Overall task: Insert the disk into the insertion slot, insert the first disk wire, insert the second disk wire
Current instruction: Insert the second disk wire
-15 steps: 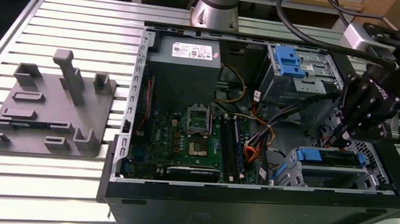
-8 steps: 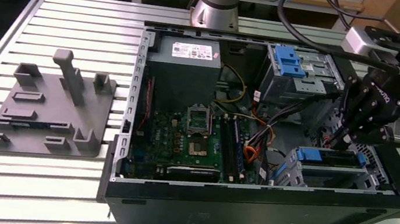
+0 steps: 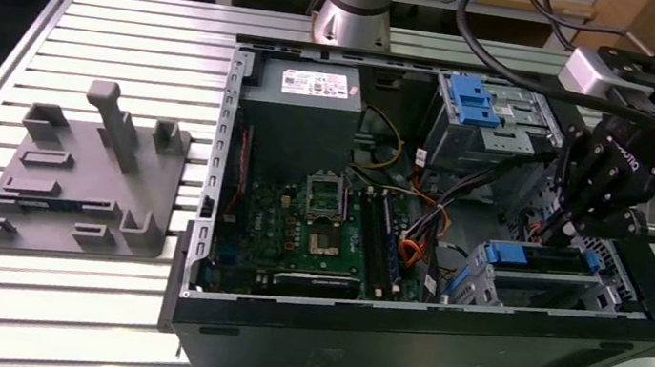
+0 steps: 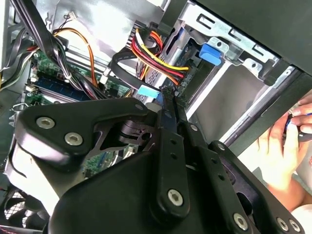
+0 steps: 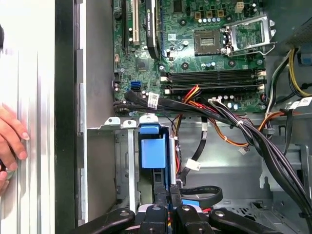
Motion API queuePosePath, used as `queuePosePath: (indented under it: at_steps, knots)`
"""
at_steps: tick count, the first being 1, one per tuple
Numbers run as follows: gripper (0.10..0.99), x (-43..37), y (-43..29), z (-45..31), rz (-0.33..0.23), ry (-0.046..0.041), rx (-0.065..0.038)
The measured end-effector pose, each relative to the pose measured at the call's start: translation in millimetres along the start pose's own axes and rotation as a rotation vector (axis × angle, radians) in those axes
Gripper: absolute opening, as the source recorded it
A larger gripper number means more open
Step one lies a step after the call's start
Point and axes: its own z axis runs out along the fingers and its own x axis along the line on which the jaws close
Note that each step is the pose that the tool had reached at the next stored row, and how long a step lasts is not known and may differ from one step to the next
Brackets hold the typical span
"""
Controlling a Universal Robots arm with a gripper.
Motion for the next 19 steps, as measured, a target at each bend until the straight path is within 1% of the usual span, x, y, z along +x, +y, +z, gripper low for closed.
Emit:
queuePosePath:
  at_steps: [8,13,19]
  knots:
    - [0.145,0.3,0.5,0.0,-0.007,0.0007,0.001]
    - [0.145,0.6,0.5,0.4,0.009,-0.0005,-0.001]
    - [0.145,1.3,0.3,0.5,0.011,-0.0006,-0.001]
